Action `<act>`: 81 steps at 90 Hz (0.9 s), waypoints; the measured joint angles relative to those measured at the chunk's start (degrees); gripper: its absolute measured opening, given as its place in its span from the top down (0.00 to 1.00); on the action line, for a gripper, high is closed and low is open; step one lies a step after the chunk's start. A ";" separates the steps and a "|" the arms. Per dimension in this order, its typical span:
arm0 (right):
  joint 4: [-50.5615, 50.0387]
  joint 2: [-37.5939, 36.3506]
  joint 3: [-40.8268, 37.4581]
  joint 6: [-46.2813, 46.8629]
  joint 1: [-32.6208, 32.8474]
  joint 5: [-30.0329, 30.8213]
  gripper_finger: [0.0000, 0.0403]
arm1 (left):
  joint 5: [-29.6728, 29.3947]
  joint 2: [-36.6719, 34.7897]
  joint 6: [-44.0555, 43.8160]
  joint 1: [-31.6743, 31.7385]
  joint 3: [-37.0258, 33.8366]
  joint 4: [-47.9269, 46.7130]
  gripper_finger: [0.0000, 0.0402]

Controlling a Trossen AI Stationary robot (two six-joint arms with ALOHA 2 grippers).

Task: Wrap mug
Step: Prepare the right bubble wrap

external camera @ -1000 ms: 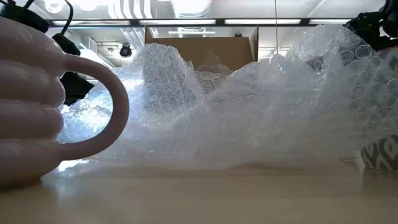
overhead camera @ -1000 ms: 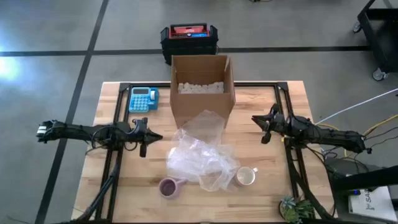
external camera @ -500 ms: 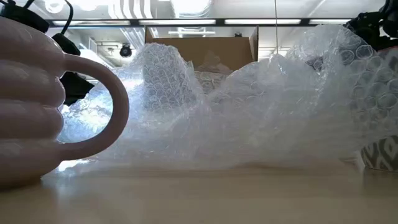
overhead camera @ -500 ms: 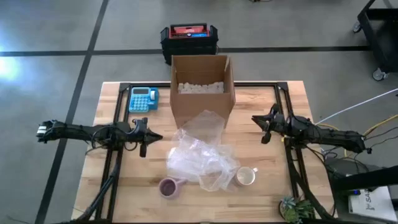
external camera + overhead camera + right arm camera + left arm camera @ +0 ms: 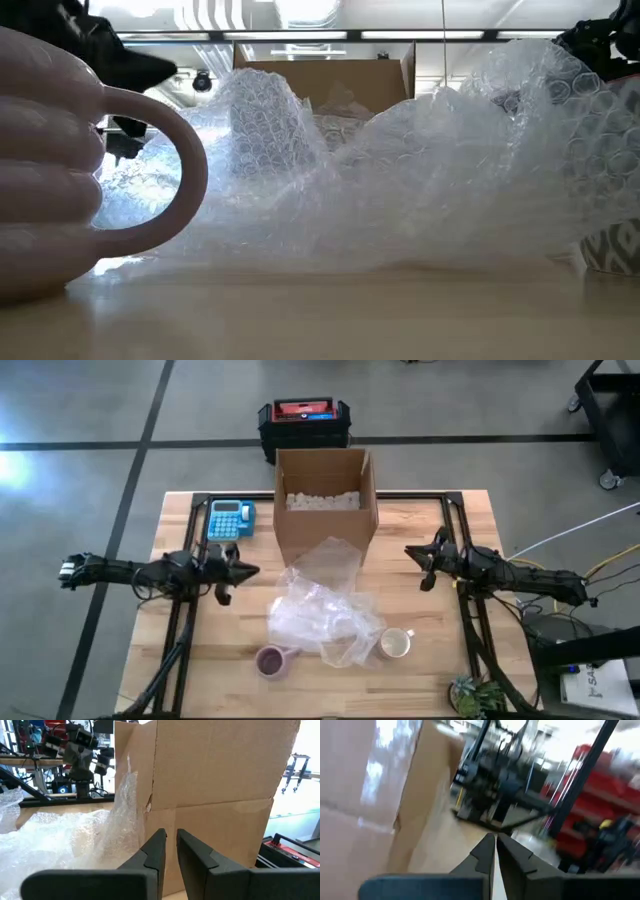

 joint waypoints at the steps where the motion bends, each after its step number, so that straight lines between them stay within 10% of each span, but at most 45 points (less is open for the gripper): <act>1: -0.01 0.00 0.00 0.00 0.01 0.00 0.92 | -0.06 0.00 -0.08 -0.01 -0.01 0.27 0.98; 38: 0.01 0.00 -0.02 0.00 0.01 0.00 0.92 | -4.50 3.20 -3.69 -0.02 0.22 2.77 1.00; 81: 10.89 0.55 -0.11 17.27 -0.03 1.45 0.92 | -3.48 25.07 -4.82 -0.06 16.74 -5.24 1.00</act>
